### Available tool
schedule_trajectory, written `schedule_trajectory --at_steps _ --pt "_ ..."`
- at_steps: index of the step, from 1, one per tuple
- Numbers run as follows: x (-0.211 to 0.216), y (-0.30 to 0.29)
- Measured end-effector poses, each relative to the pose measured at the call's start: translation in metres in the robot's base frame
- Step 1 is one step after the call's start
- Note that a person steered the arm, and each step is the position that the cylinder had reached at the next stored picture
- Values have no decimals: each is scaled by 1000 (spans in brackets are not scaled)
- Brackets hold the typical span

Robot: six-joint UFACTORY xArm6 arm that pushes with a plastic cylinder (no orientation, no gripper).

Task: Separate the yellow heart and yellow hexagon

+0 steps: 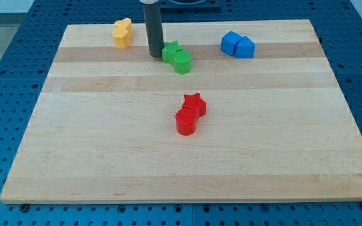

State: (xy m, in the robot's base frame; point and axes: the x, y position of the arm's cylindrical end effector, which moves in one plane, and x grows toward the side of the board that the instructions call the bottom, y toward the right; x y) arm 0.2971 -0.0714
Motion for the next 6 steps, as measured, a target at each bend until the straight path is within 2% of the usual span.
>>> schedule_trajectory --at_steps 3,6 --pt "-13 1" --pt "-75 5"
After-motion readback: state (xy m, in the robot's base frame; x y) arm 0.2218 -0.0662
